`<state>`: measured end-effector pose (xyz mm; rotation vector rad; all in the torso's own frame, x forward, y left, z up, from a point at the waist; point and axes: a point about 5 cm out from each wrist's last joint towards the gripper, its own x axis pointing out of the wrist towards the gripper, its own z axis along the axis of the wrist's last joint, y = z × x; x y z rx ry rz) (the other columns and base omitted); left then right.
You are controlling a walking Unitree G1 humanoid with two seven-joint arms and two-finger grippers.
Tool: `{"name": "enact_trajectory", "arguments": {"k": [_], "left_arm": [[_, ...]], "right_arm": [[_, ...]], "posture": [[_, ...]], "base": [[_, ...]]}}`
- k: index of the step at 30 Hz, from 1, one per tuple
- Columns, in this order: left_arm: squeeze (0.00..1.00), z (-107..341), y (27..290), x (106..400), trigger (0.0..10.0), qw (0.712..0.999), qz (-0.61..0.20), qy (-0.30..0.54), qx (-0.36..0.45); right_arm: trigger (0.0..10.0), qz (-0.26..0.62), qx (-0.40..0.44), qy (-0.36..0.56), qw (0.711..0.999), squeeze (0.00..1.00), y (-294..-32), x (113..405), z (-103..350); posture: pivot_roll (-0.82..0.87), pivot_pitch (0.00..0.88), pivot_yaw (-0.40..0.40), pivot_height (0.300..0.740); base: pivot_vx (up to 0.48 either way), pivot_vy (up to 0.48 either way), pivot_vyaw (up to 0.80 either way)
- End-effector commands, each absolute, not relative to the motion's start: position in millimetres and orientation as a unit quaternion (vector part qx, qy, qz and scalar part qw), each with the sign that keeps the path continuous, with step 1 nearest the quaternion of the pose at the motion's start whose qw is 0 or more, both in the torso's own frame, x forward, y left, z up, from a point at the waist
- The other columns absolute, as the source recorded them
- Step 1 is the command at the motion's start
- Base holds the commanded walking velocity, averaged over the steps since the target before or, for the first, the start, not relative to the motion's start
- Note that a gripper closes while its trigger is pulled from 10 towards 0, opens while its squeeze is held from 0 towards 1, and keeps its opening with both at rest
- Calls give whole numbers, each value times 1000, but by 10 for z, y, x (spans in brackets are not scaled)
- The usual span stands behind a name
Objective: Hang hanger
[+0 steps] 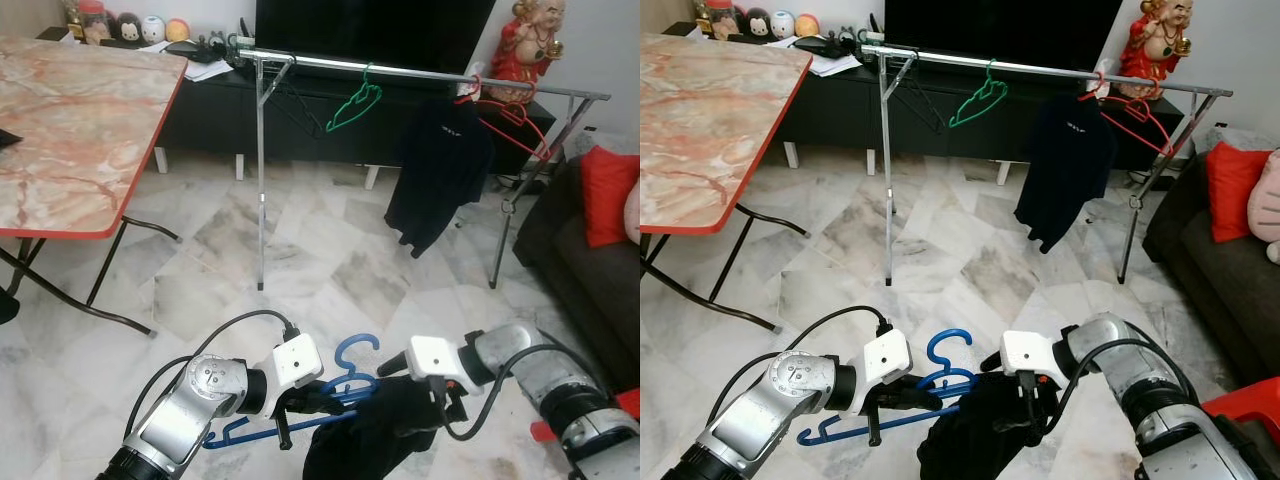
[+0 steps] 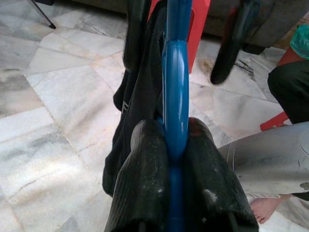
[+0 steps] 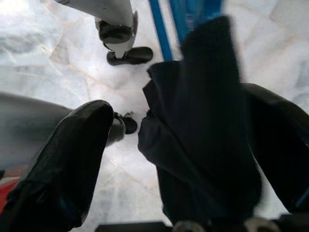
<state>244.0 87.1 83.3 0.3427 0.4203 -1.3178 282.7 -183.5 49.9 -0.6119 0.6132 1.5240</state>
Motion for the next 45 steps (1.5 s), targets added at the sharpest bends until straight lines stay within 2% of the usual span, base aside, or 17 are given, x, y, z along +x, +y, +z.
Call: {"name": "enact_trajectory", "arguments": {"k": [1,4,5,6,7,18,19,26,31,35,38,39,40,43,44,45], "left_arm": [[0,918,800,2454,10000,750,-619,166,164],[0,922,804,2460,10000,750,-618,166,164],[0,923,803,2460,10000,750,-618,166,164],[0,923,802,2460,10000,750,-618,166,164],[0,926,798,2461,10000,751,-618,166,164],[0,929,788,2463,10000,751,-619,165,163],[0,928,787,2463,10000,751,-619,165,163],[0,924,783,2459,10000,750,-620,166,161],[0,903,789,2451,10000,747,-622,169,162],[0,897,782,2450,10000,746,-623,170,163],[0,890,778,2451,10000,746,-623,171,164],[0,889,778,2451,10000,746,-623,171,165],[0,885,779,2447,10000,746,-622,171,164],[0,874,786,2439,10000,746,-622,172,164],[0,874,786,2439,10000,746,-622,172,164],[0,873,782,2437,10000,746,-622,173,163]], "right_arm": [[10000,662,-272,275,642,0,-1873,2816,479],[9451,656,-266,274,651,0,-1860,2820,466],[2157,654,-261,272,656,0,-1854,2826,465],[2157,653,-260,272,658,0,-1852,2828,465],[0,648,-263,272,661,0,-1855,2836,463],[0,638,-276,270,666,0,-1866,2869,475],[10000,636,-280,268,668,0,-1866,2875,479],[10000,643,-280,251,667,0,-1926,2931,628],[10000,670,-283,247,641,0,-2043,2897,779],[10000,677,-290,244,631,0,-2091,2892,863],[10000,673,-295,232,637,0,-2144,2918,995],[10000,662,-292,217,654,0,-2157,2956,1070],[10000,642,-277,184,691,0,-2182,3019,1209],[10000,586,-211,112,774,0,-2266,3133,1424],[10000,586,-211,112,774,0,-2266,3133,1424],[10000,555,-192,92,804,0,-2315,3164,1450]], "posture": [[24,0,-167,740],[25,0,-164,740],[25,0,-165,740],[25,0,-165,740],[26,0,-164,740],[26,0,-164,740],[26,0,-164,740],[24,0,-164,740],[10,0,-158,740],[4,0,-158,740],[1,0,-159,740],[1,0,-159,740],[1,0,-162,740],[1,0,-162,740],[1,0,-162,740],[-4,0,-163,740]], "base": [[0,0,0],[0,0,0],[0,0,0],[0,0,0],[0,0,0],[0,0,0],[0,0,0],[0,0,0],[0,0,0],[0,0,0],[0,0,0],[0,0,0],[0,0,0],[0,0,0],[0,0,0],[0,0,0]]}}
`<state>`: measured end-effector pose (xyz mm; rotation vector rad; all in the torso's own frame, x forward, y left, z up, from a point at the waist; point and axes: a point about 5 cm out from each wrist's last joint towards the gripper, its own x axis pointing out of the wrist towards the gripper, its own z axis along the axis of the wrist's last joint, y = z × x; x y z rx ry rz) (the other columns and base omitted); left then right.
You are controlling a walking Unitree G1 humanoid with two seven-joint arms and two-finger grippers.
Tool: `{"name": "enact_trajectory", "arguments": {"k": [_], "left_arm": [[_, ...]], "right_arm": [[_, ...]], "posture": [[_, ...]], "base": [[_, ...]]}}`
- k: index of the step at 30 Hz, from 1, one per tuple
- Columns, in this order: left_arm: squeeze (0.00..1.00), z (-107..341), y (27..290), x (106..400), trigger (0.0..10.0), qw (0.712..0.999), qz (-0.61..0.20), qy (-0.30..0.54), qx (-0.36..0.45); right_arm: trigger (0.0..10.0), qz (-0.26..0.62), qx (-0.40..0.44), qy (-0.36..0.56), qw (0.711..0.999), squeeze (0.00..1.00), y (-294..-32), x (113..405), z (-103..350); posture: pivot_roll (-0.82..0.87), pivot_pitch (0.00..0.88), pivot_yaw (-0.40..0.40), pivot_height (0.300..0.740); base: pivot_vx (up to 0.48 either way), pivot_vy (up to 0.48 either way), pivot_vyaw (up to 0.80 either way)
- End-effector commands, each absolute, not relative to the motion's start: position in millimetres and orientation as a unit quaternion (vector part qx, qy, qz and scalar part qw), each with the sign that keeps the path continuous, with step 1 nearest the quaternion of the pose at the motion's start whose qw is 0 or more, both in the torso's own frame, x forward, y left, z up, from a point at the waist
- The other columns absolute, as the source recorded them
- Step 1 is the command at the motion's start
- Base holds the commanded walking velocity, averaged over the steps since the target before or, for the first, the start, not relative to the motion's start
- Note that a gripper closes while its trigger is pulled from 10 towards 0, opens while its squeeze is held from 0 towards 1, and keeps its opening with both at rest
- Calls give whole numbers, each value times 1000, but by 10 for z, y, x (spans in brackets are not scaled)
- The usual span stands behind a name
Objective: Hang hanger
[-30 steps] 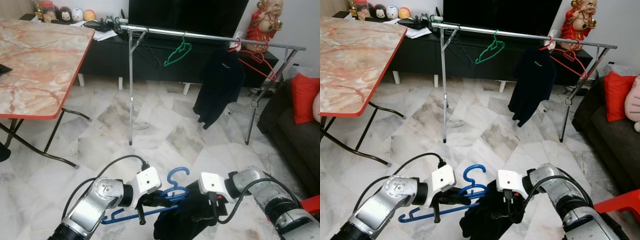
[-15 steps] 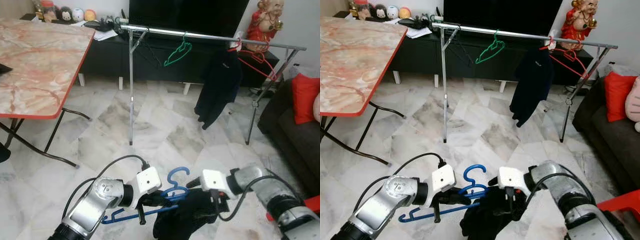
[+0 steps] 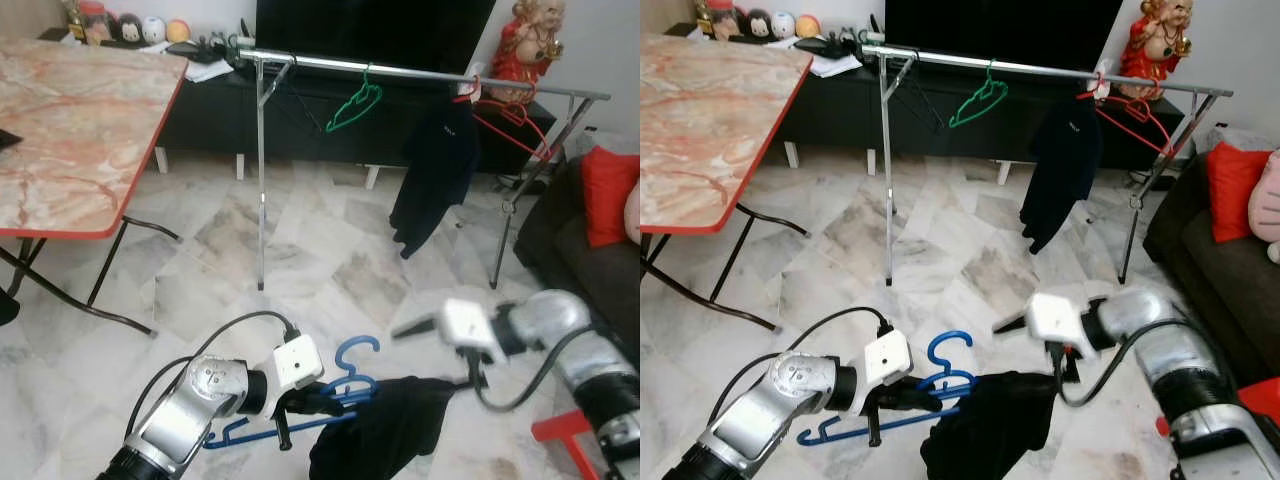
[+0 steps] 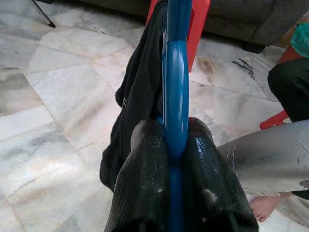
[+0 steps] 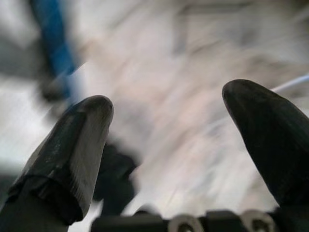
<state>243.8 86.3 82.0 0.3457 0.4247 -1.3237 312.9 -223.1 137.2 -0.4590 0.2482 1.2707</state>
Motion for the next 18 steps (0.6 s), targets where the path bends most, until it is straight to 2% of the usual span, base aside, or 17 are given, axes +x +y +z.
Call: {"name": "enact_trajectory", "arguments": {"k": [1,2,4,6,7,9,10,11,12,13,14,15,18], "left_arm": [[0,874,777,2434,10000,746,-622,173,163],[0,874,777,2434,10000,746,-622,173,163],[0,865,766,2428,10000,745,-624,173,162],[0,858,758,2422,10000,744,-625,173,162],[0,855,754,2419,10000,743,-626,173,161],[0,854,751,2419,10000,743,-626,173,161],[0,852,747,2419,10000,743,-626,173,161],[0,852,747,2419,10000,743,-626,173,161],[0,852,745,2421,10000,744,-626,173,160],[0,852,742,2423,10000,745,-625,172,159],[0,852,742,2423,10000,745,-625,172,159],[0,851,744,2423,10000,745,-624,172,159],[0,851,743,2422,10000,745,-624,173,158]], "right_arm": [[10000,517,-167,70,837,0,-2365,3187,1457],[10000,517,-167,70,837,0,-2365,3187,1457],[10000,446,-136,60,883,0,-2430,3218,1381],[10000,397,-138,45,906,0,-2452,3224,1326],[10000,329,-119,45,936,0,-2487,3260,1261],[10000,301,-110,43,946,0,-2500,3274,1239],[10000,233,-88,36,968,0,-2534,3301,1190],[10000,233,-88,36,968,0,-2534,3301,1190],[10000,178,-64,32,981,0,-2560,3317,1146],[10000,88,-34,28,995,0,-2589,3316,1052],[10000,88,-34,28,995,0,-2589,3316,1052],[10000,36,-10,27,999,0,-2598,3298,982],[10000,-22,33,20,999,0,-2590,3277,909]], "posture": [[-7,0,-160,740],[-7,0,-160,740],[-13,0,-157,740],[-15,0,-156,740],[-19,0,-153,740],[-19,0,-153,740],[-17,0,-154,740],[-17,0,-154,740],[-17,0,-154,740],[-12,0,-153,740],[-12,0,-153,740],[-12,0,-151,740],[-8,0,-150,740]], "base": [[0,0,0],[0,0,0],[0,0,0],[0,0,0],[0,0,0],[0,0,0],[0,0,0],[0,0,0],[0,0,0],[0,0,0],[0,0,0],[0,0,0],[0,0,0]]}}
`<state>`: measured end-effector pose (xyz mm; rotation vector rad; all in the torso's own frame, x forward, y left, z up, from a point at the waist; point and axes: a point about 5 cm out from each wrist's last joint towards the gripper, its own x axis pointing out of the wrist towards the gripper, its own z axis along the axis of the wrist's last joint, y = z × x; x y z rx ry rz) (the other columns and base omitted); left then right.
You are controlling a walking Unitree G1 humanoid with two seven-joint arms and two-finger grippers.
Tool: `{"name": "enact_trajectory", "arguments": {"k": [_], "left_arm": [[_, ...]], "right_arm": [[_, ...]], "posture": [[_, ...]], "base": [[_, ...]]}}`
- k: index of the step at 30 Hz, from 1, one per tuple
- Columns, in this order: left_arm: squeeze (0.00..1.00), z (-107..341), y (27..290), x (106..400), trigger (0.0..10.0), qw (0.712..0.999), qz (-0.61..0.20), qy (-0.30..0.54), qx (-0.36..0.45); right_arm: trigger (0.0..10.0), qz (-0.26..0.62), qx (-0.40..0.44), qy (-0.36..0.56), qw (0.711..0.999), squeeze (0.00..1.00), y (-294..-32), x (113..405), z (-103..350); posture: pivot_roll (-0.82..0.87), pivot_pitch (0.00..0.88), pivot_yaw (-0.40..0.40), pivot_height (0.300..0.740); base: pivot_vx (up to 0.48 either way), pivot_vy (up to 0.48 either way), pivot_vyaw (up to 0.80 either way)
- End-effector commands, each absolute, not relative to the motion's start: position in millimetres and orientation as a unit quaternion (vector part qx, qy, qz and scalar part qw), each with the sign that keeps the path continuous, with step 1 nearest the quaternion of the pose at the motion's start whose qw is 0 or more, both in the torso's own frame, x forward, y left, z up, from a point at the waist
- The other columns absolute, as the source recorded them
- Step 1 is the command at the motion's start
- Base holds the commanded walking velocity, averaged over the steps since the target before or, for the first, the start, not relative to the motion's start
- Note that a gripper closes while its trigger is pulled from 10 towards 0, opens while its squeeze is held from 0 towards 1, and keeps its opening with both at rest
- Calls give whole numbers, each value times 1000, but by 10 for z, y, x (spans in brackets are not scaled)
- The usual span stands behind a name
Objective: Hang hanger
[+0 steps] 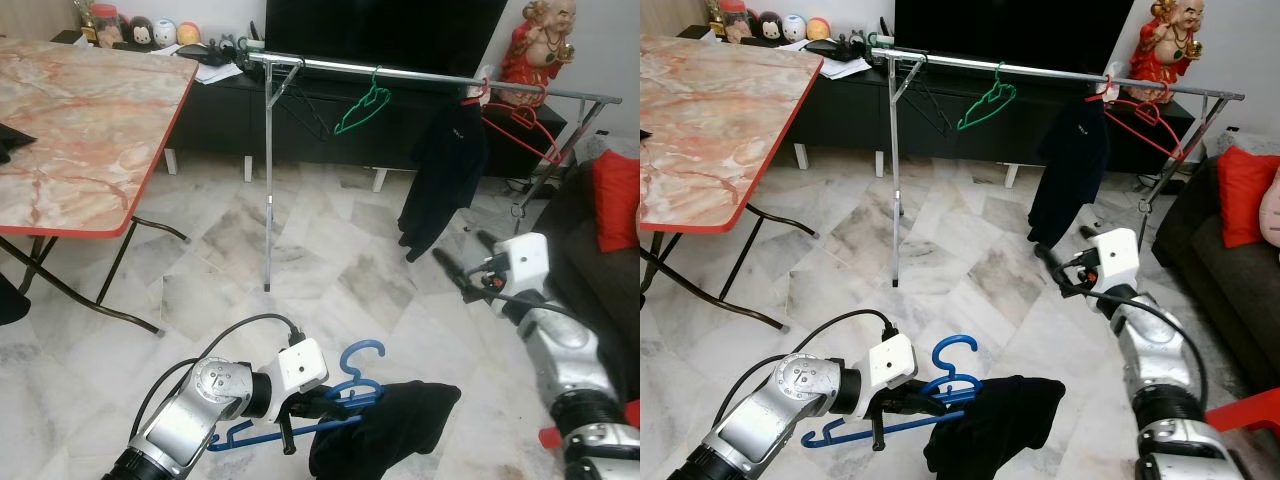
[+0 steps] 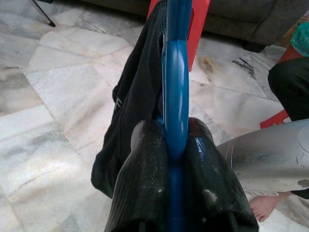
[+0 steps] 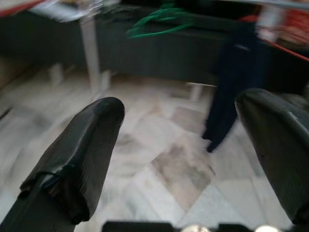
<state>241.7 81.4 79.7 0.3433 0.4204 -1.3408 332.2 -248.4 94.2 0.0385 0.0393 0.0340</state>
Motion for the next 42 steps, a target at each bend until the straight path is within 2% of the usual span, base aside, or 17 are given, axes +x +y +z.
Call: {"name": "enact_trajectory", "arguments": {"k": [1,8,12,13,15,16,36,37,38,39,40,41,42], "left_arm": [[0,850,743,2421,10000,745,-624,173,158],[0,843,734,2407,10000,746,-624,172,155],[0,840,738,2406,10000,747,-623,173,154],[0,839,738,2407,10000,748,-622,173,154],[0,838,737,2406,10000,748,-622,173,154],[0,839,737,2404,10000,747,-623,173,154],[0,841,741,2411,10000,746,-623,173,155],[0,842,739,2411,10000,746,-623,173,155],[0,842,739,2411,10000,746,-623,173,155],[0,842,737,2412,10000,746,-624,173,155],[0,842,736,2414,10000,747,-623,173,155],[0,841,736,2414,10000,747,-623,173,155],[0,840,736,2416,10000,747,-623,173,155]], "right_arm": [[10000,-37,36,20,998,0,-2580,3272,888],[10000,-88,67,14,994,0,-2444,3284,813],[10000,-135,74,12,988,0,-2488,3288,815],[10000,-149,78,10,986,757,-2507,3286,819],[10000,-153,81,8,985,757,-2510,3285,821],[10000,-152,81,6,985,1000,-2503,3288,824],[10000,-142,59,7,988,1000,-2443,3318,837],[10000,-142,55,9,988,102,-2438,3320,835],[10000,-142,55,9,988,102,-2438,3320,835],[10000,-140,53,11,989,0,-2432,3321,832],[10000,-138,56,11,989,0,-2426,3323,829],[2549,-136,58,11,989,0,-2419,3323,828],[0,-132,61,8,989,0,-2406,3325,829]], "posture": [[-8,0,-149,740],[-2,0,-147,740],[-3,0,-143,740],[-5,0,-142,740],[-5,0,-142,740],[-3,0,-142,740],[-2,0,-138,740],[-2,0,-139,740],[-2,0,-139,740],[-3,0,-139,740],[-3,0,-139,740],[-2,0,-140,740],[-1,0,-141,740]], "base": [[0,0,0],[0,0,0],[0,0,0],[0,0,0],[0,0,0],[0,0,0],[0,0,0],[0,0,0],[0,0,0],[0,0,0],[0,0,0],[0,0,0],[0,0,0]]}}
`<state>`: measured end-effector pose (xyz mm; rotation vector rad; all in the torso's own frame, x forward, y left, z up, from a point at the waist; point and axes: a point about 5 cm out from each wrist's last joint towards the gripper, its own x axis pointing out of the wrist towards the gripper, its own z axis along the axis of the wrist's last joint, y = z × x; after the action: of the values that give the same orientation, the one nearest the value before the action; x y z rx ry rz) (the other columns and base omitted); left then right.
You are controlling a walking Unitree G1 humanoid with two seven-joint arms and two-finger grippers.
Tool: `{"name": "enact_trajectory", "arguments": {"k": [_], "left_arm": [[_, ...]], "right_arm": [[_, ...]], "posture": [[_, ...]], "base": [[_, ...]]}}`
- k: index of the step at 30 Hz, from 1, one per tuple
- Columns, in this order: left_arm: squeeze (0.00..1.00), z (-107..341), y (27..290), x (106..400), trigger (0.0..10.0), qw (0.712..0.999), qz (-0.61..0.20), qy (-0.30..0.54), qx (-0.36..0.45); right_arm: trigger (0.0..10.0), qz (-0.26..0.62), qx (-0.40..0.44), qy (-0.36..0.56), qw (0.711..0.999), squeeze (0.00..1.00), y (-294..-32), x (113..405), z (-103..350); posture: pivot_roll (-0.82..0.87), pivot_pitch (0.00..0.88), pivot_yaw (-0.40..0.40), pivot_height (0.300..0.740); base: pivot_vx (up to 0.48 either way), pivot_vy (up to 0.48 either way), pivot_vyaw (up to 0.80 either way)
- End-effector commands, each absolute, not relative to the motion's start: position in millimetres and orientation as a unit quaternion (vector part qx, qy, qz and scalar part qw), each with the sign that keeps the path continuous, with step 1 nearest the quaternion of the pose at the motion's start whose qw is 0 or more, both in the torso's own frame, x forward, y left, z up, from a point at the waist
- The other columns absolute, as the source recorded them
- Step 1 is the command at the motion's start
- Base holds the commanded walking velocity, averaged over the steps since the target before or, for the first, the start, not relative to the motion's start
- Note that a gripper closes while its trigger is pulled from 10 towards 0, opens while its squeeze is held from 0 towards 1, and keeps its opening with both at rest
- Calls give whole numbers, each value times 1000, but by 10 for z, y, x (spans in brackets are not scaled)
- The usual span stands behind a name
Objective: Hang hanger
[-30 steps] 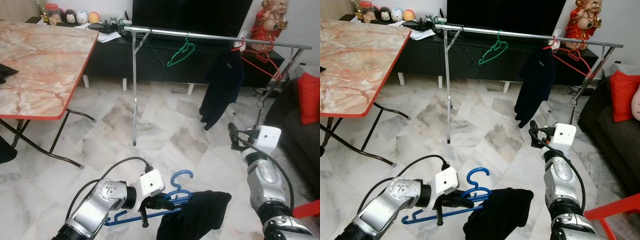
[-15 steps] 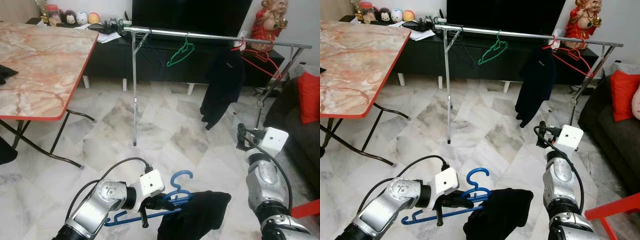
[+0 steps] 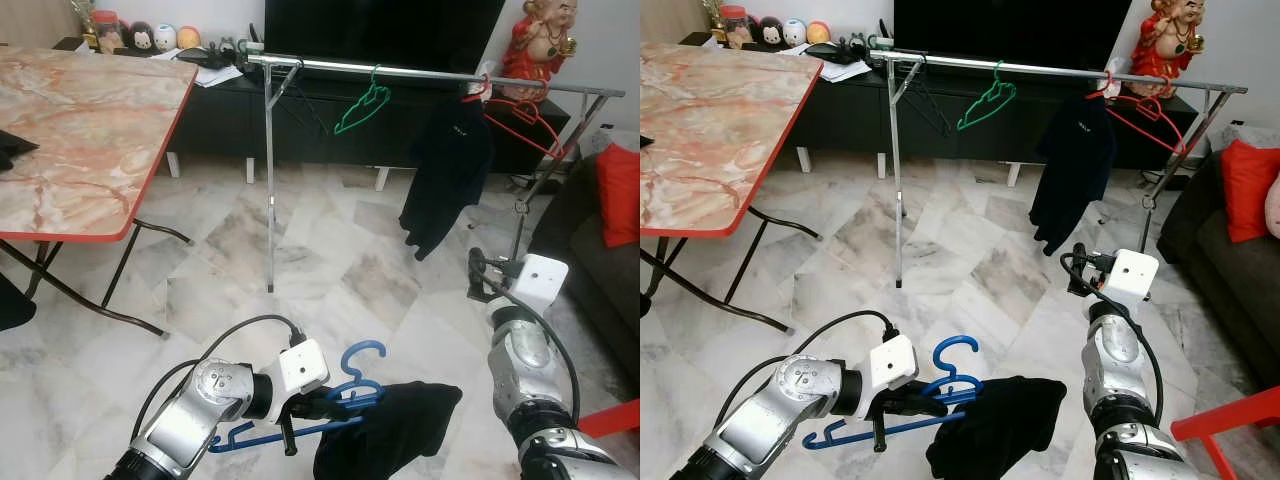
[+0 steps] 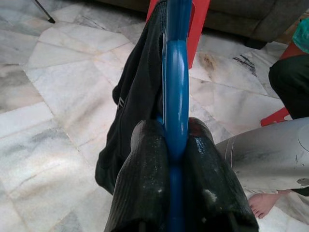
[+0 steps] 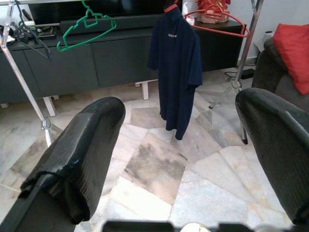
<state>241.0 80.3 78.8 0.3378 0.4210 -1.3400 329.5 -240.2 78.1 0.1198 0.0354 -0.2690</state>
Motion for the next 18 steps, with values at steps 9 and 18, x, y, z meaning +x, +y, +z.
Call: {"name": "enact_trajectory", "arguments": {"k": [9,18], "left_arm": [[0,842,740,2419,10000,748,-621,173,155],[0,844,737,2419,10000,748,-622,172,155]], "right_arm": [[0,-121,60,3,991,0,-2357,3338,841],[0,-115,51,0,992,0,-2354,3345,856]], "posture": [[1,0,-141,740],[-1,0,-141,740]], "base": [[0,0,0],[0,0,0]]}}
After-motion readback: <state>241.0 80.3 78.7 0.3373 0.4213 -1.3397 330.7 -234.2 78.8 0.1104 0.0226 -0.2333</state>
